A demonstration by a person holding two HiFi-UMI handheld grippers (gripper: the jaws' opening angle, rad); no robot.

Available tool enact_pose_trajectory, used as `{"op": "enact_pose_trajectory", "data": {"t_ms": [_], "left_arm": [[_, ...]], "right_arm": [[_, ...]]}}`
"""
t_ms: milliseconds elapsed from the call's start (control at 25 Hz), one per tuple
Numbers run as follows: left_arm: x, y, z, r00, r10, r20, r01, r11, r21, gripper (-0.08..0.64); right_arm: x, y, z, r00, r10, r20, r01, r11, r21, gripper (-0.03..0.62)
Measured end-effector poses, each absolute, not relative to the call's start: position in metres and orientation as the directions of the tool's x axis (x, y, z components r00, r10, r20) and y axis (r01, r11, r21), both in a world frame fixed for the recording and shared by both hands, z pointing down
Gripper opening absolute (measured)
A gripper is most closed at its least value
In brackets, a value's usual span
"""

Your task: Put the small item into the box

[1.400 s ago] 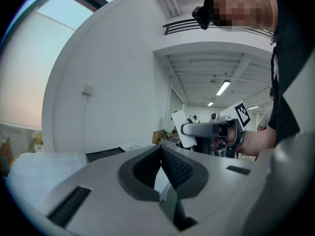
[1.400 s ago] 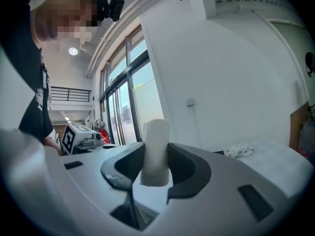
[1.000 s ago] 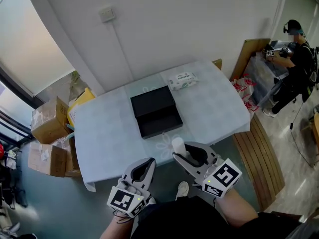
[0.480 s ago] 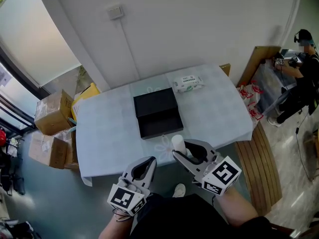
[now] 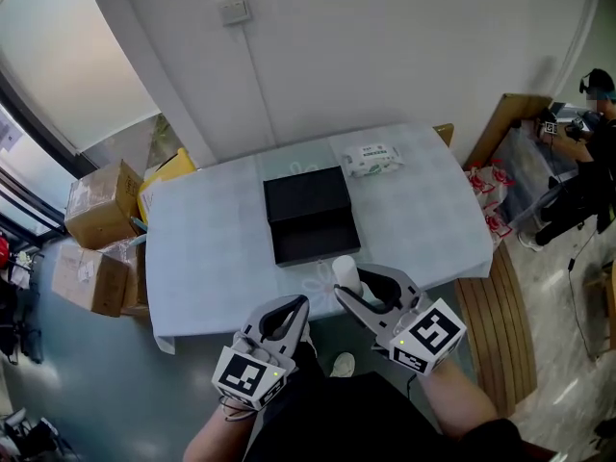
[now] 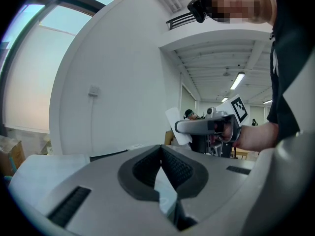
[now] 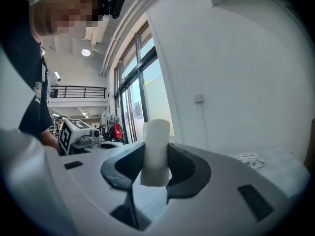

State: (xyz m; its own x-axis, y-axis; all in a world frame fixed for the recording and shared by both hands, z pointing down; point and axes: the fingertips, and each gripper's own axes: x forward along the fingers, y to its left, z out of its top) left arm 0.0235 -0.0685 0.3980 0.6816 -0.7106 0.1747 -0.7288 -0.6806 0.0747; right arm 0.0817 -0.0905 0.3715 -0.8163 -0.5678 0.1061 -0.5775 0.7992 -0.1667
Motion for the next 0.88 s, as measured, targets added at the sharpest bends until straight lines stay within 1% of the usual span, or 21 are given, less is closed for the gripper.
{"op": "enact_pose_trajectory", "data": {"t_ms": [480, 680, 880], "left_arm": [[0.004, -0.142, 0.434, 0.734, -0.641, 0.223, -0.672, -0.734, 0.101, 0.009], [-0.002, -0.168, 0.458, 0.758, -0.612, 0.225, -0.643, -0.758, 0.108, 0.008], [-0.006, -0.185, 0.480, 0.764, -0.588, 0.266, -0.634, -0.762, 0.136, 0.009]], "right_arm": [[0.051, -0.175, 0.410, -0.797, -0.570, 0.201, -0.601, 0.779, -0.177, 0.146], [0.042, -0.210, 0.442, -0.787, -0.557, 0.266, -0.608, 0.774, -0.177, 0.146], [0.029, -0.235, 0.474, -0.776, -0.526, 0.349, -0.600, 0.786, -0.150, 0.146]]}}
